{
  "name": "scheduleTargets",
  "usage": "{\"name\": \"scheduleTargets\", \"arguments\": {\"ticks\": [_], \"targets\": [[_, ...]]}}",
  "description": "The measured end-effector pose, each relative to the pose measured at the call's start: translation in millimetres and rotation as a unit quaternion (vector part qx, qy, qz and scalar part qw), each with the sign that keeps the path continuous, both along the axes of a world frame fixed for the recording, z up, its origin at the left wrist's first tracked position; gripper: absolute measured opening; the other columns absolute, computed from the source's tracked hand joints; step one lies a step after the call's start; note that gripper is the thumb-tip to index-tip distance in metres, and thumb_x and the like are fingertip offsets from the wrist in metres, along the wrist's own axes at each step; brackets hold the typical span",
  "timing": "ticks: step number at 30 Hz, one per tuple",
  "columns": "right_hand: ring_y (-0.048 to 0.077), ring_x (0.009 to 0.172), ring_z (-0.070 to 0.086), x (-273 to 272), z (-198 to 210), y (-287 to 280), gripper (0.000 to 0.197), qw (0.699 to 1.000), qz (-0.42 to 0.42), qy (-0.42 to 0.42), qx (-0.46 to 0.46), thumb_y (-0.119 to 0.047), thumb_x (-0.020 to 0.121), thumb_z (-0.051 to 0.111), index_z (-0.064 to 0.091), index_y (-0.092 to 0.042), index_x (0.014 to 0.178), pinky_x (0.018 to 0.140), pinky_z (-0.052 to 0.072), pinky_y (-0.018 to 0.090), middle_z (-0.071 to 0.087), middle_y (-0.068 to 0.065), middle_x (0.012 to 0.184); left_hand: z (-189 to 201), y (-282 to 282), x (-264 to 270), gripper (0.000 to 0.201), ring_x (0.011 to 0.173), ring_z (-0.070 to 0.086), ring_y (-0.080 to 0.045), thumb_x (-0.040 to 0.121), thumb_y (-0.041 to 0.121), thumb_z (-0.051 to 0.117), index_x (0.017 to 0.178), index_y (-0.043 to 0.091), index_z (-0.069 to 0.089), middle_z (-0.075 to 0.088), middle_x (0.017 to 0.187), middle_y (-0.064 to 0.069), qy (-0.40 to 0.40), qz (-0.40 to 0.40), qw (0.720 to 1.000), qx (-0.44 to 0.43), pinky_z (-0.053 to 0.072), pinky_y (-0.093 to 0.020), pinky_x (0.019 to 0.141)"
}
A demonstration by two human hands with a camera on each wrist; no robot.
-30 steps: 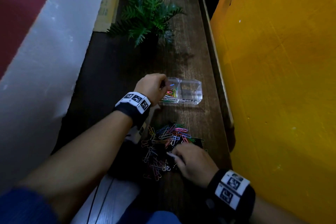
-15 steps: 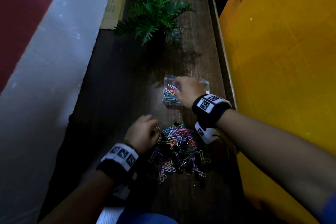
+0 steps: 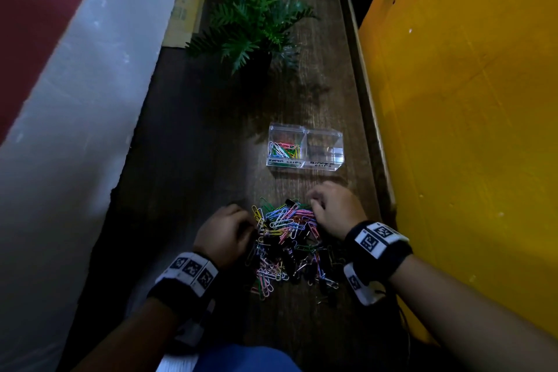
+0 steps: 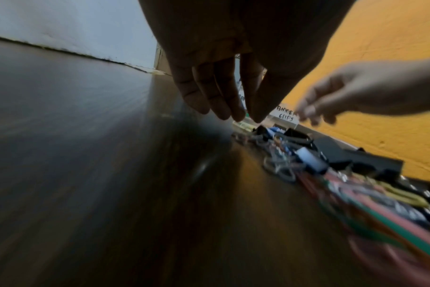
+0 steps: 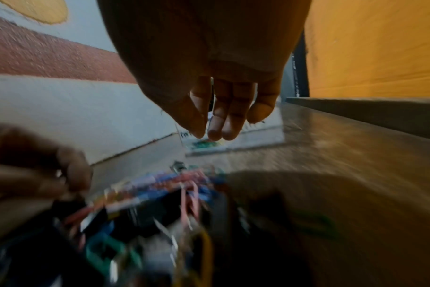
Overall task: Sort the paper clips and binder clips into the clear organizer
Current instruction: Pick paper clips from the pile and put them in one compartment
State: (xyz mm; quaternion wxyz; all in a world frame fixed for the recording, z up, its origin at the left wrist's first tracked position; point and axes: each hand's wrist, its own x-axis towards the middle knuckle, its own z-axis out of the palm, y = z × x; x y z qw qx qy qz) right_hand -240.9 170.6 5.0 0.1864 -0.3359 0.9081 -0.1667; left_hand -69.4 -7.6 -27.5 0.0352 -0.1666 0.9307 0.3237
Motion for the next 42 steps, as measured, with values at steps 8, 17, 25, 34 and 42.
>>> {"name": "scheduleTargets", "arguments": {"ticks": [8, 17, 25, 34, 42], "targets": [[0.015, 0.091, 0.057, 6, -1, 1, 0.018, 0.995, 0.040, -0.009, 0.092, -0.036, 0.089, 0.059, 0.067, -0.023, 0.099, 0.082, 0.048, 0.032, 0.059, -0.006, 0.097, 16, 15, -65, 0.020, 0.096, 0.057, -0.018, 0.086, 0.042, 0.056, 0.098, 0.028, 0.064, 0.057, 0.100, 0.004, -0.089, -0.046, 0.993, -0.059, 0.048, -0.031, 0.073], [0.017, 0.086, 0.058, 7, -1, 5, 0.014, 0.994, 0.053, -0.012, 0.098, -0.028, 0.091, 0.056, 0.066, -0.019, 0.096, 0.071, 0.041, 0.024, 0.063, -0.001, 0.097, 18, 17, -75, 0.022, 0.098, 0.060, -0.021, 0.089, 0.040, 0.053, 0.104, 0.029, 0.065, 0.063, 0.108, 0.002, -0.153, -0.070, 0.982, -0.086, 0.049, -0.031, 0.074], [0.016, 0.099, 0.061, 9, 16, 14, 0.029, 0.996, 0.048, -0.058, 0.054, -0.014, 0.090, 0.058, 0.063, -0.017, 0.119, 0.090, 0.051, 0.031, 0.065, 0.002, 0.114, 25, 16, -68, 0.014, 0.092, 0.059, -0.018, 0.089, 0.037, 0.052, 0.096, 0.027, 0.059, 0.062, 0.102, 0.004, -0.130, -0.031, 0.990, -0.055, 0.049, -0.032, 0.072], [0.008, 0.087, 0.058, 6, 32, 16, 0.015, 0.996, -0.010, -0.087, -0.013, -0.010, 0.089, 0.059, 0.071, -0.014, 0.097, 0.079, 0.046, 0.018, 0.063, -0.003, 0.096, 32, 11, -69, 0.012, 0.083, 0.063, -0.017, 0.083, 0.036, 0.063, 0.089, 0.026, 0.062, 0.068, 0.089, 0.005, -0.144, 0.012, 0.990, 0.005, 0.054, -0.033, 0.073], [0.000, 0.083, 0.056, 1, 34, 22, 0.008, 0.987, -0.050, -0.110, -0.102, -0.013, 0.087, 0.063, 0.065, -0.020, 0.084, 0.067, 0.037, 0.009, 0.063, -0.010, 0.086, 53, 0, -75, 0.018, 0.087, 0.065, -0.023, 0.081, 0.025, 0.063, 0.099, 0.027, 0.067, 0.069, 0.095, -0.001, -0.106, 0.011, 0.994, 0.025, 0.055, -0.037, 0.080]]}}
